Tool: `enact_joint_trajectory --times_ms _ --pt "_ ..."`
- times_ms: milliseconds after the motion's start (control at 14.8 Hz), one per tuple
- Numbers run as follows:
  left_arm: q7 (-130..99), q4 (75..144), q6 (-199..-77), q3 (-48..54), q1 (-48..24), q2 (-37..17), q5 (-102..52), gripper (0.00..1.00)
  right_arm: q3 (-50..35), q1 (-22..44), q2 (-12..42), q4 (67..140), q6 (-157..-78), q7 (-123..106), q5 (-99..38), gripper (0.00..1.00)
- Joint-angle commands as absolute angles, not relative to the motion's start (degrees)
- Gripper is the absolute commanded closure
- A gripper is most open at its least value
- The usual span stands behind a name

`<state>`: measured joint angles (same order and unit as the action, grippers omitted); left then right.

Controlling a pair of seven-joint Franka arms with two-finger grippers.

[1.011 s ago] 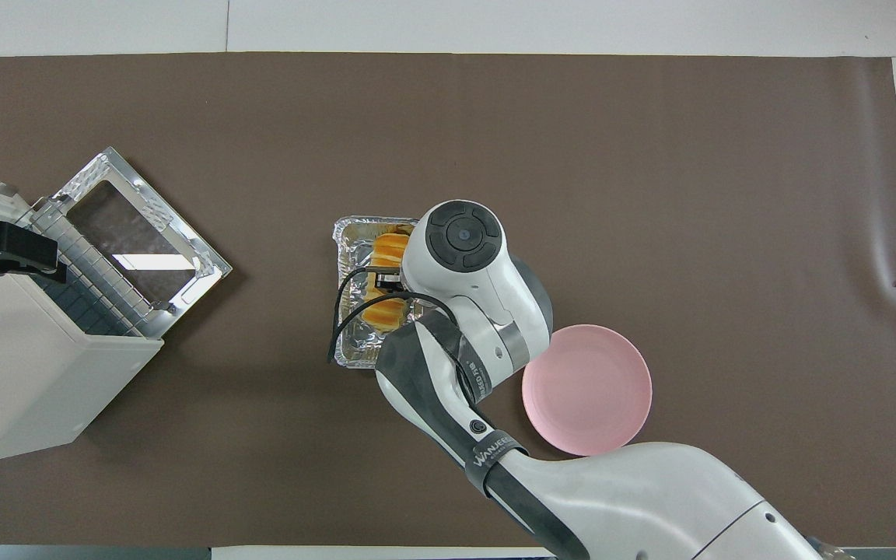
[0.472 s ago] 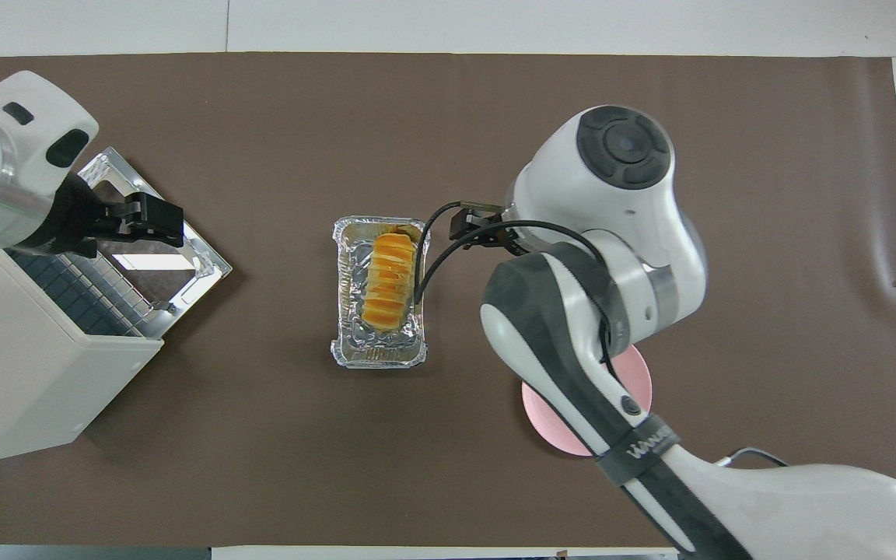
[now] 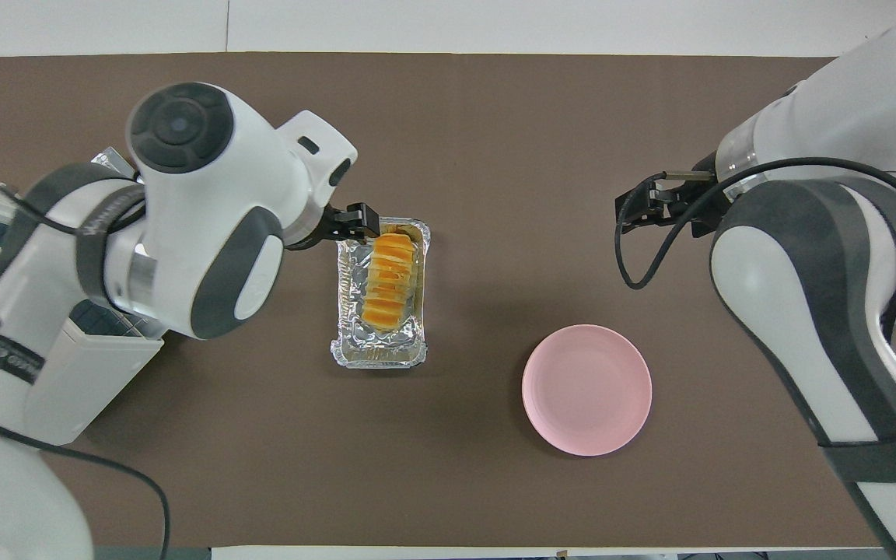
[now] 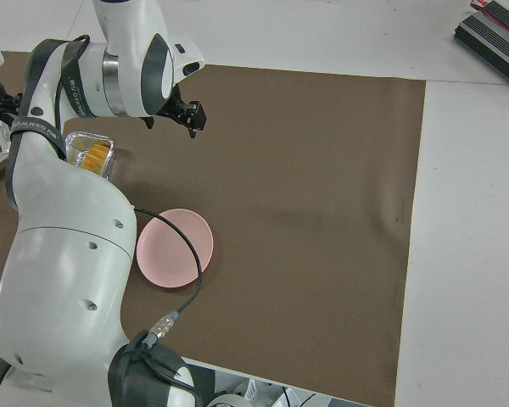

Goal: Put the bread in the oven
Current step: 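Grasp the tray with the left gripper while the right gripper releases and withdraws, then carry the foil tray with the left gripper to the open oven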

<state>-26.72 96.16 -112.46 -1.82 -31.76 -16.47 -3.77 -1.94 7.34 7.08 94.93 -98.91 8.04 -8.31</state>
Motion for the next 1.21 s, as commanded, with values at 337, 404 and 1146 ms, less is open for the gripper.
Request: enact_joint_trajectory --times_ms 337,404,1146 --pt "-32.1 99.1 -121.3 -3.3 -40.8 -24.4 -3.8 0.00 -2.7 0.4 0.8 97.2 -90.5 -5.0 -2.2 0.00" --pt "-33.5 99.3 -121.0 -3.2 -41.5 -24.3 -3.8 0.00 -2.7 0.4 0.3 97.6 -89.3 -4.9 -1.3 0.00" --pt "-41.3 101.1 -120.0 -3.5 -43.9 -24.2 -2.5 1.00 -3.1 -2.7 -3.1 100.8 -93.3 -6.0 0.9 0.00"
